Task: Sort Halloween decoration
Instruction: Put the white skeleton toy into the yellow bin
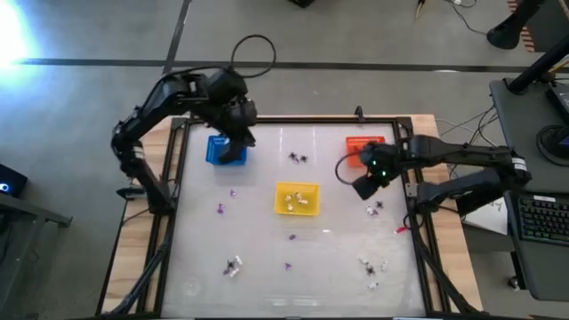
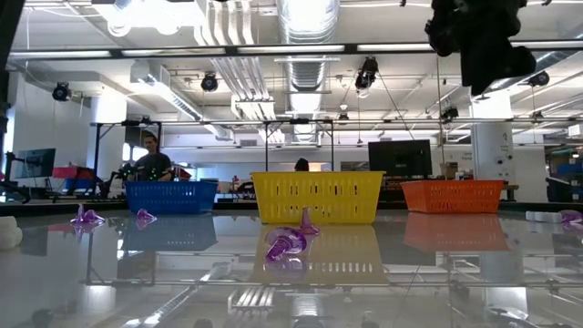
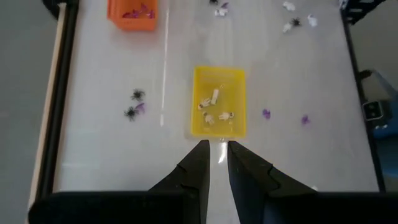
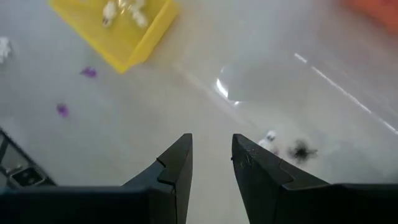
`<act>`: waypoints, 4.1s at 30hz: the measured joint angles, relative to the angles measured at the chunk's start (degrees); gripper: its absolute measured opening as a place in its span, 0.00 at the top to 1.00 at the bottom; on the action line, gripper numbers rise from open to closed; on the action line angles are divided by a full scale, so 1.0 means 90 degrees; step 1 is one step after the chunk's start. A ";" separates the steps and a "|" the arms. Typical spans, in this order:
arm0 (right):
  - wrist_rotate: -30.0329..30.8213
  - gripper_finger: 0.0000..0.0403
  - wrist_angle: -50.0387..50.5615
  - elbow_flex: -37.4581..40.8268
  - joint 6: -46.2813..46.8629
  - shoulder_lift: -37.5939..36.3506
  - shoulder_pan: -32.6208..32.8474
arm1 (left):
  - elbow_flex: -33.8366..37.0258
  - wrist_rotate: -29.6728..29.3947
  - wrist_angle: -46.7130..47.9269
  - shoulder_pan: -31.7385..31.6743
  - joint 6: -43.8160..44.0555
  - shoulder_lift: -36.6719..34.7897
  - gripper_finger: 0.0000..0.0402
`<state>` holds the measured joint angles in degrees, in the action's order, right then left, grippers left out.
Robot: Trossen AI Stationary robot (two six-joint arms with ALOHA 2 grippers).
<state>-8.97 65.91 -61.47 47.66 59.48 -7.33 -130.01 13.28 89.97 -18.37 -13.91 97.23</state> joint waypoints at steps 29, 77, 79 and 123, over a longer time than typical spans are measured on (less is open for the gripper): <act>0.0165 0.74 -0.0428 0.0005 0.0719 0.1519 0.1982 | 0.5467 -0.2420 -0.1220 0.0903 0.0212 -0.3372 0.90; -0.0335 0.54 -0.1449 -0.0021 0.2791 0.4159 0.4487 | 0.5447 -0.2654 -0.1185 0.0906 0.0797 -0.4072 0.90; -0.0335 0.54 -0.1464 -0.0015 0.2810 0.4237 0.4483 | 0.5447 -0.2654 -0.1187 0.0906 0.0797 -0.4063 0.90; 0.1072 0.97 -0.1111 -0.1581 0.3050 0.4199 0.3798 | 0.5459 -0.2647 -0.1185 0.0908 0.0821 -0.4043 0.90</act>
<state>0.67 55.91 -75.70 75.11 97.27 26.85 -80.88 -10.55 79.31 -10.20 -6.52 60.84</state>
